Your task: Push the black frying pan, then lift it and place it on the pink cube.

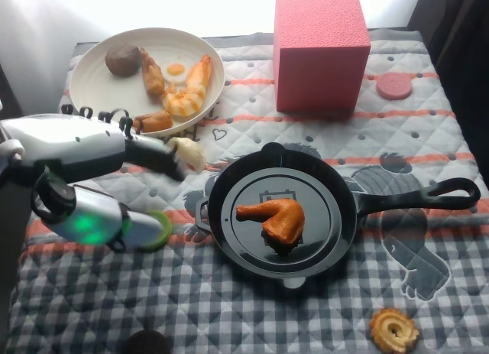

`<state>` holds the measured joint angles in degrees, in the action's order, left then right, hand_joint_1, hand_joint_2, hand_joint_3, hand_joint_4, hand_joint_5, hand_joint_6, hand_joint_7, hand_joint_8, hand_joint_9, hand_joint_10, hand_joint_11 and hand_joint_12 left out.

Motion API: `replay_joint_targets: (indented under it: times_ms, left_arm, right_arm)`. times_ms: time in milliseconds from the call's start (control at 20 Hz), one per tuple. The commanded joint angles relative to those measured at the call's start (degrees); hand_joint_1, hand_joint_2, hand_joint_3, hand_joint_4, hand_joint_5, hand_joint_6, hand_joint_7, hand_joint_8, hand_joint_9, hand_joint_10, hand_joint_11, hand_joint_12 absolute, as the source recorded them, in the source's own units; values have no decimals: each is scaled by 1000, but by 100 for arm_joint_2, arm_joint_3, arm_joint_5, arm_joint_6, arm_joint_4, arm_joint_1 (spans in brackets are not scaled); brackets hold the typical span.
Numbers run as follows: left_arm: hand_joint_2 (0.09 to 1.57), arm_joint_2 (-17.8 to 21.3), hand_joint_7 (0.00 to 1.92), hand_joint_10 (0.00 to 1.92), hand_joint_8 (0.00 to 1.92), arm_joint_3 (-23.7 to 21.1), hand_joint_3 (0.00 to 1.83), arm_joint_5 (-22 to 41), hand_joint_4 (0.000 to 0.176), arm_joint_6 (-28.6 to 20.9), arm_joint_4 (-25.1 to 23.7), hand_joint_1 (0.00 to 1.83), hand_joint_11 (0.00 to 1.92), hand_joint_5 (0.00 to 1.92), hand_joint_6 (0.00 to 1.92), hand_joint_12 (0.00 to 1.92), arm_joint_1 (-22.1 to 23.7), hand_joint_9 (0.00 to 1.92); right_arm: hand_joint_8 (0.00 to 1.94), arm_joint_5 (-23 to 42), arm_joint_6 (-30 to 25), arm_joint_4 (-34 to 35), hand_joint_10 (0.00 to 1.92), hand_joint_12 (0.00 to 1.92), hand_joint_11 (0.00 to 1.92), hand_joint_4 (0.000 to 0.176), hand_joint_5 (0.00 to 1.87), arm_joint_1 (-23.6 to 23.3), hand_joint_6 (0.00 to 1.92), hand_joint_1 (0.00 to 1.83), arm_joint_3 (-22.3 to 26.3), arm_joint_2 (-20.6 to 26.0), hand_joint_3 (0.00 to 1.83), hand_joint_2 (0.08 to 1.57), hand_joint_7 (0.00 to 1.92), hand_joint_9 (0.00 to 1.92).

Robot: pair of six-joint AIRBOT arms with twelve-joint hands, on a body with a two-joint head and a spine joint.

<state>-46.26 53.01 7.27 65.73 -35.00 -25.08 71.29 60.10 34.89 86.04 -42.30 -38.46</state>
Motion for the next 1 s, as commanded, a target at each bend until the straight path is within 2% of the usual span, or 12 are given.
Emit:
replay_joint_targets:
  times_ms: [0, 50, 150, 250, 400, 450, 550, 650, 700, 750, 850, 950]
  left_arm:
    - [1207, 9, 491, 642, 36, -22, 54, 311, 47, -19, -93, 397, 0, 436, 225, 1628, 103, 142]
    - [1207, -18, 493, 595, 17, -23, 27, 224, 52, -18, -205, 410, 0, 455, 185, 1599, 131, 162]
    - [1210, -54, 488, 503, 2, -16, 5, 107, 44, -15, -340, 432, 0, 497, 116, 1560, 137, 198]
    - [1205, -120, 461, 461, 0, -6, 0, 24, 78, -13, -491, 441, 0, 490, 85, 1533, 137, 185]
    - [1218, -220, 467, 508, 3, 14, 3, -150, 83, -10, -718, 403, 0, 489, 72, 1518, 205, 145]
    - [1215, -237, 494, 557, 12, 23, 1, -165, 65, -9, -725, 435, 0, 515, 88, 1575, 206, 142]
    - [1205, -297, 536, 789, 20, 45, 0, -174, 38, -8, -739, 452, 0, 530, 169, 1724, 193, 87]
    - [1209, -359, 537, 865, 12, 49, 0, -137, 44, -6, -757, 455, 0, 424, 404, 1758, 188, 59]
    - [1210, -397, 523, 851, 5, 48, 0, -91, 57, -6, -764, 445, 0, 360, 526, 1735, 188, 49]
    - [1204, -425, 540, 877, 11, 50, 0, -75, 60, -6, -781, 467, 0, 339, 626, 1750, 187, 66]
    - [1219, -517, 489, 861, 0, 56, 4, -29, 83, -6, -840, 413, 0, 261, 706, 1671, 184, 4]
    - [1229, -564, 466, 784, 7, 52, 7, 71, 70, -7, -840, 401, 0, 264, 660, 1528, 173, 10]
  right_arm:
    - [0, 700, -48, 41, 34, 734, 0, 0, 0, -4, 0, 532, -71, -2, 12, 1341, 0, 8]
    - [0, 704, -77, 58, 39, 798, 0, 0, 0, -4, 0, 518, -77, -15, 4, 1344, 0, 19]
    - [0, 729, -87, 99, 39, 866, 0, 0, 0, -3, 0, 532, -77, -41, 2, 1353, 0, 23]
    - [0, 747, -101, 117, 23, 771, 0, 0, 0, -3, 0, 555, -77, -50, 0, 1357, 0, 5]
    - [0, 758, -110, 119, 41, 1070, 0, 0, 0, -3, 0, 506, -76, -52, 0, 1344, 0, 44]
    - [0, 763, -116, 120, 42, 1081, 0, 0, 0, -3, 0, 505, -76, -54, 0, 1341, 0, 44]
    - [0, 770, -125, 130, 45, 1115, 0, 0, 0, -3, 0, 494, -75, -65, 0, 1333, 0, 45]
    - [0, 768, -136, 130, 60, 1375, 0, 0, 0, 5, 0, 498, -75, -70, 0, 1337, 0, 46]
    - [0, 768, -148, 134, 62, 1394, 0, 0, 0, 11, 0, 509, -76, -70, 3, 1343, 0, 43]
    - [0, 768, -152, 136, 69, 1370, 0, 0, 0, 13, 0, 506, -77, -70, 2, 1345, 0, 42]
    - [0, 770, -158, 148, 73, 1362, 0, 0, 0, 18, 0, 508, -77, -76, 3, 1348, 0, 43]
    - [0, 770, -159, 164, 87, 1419, 0, 0, 0, 18, 0, 532, -77, -88, 5, 1357, 0, 46]
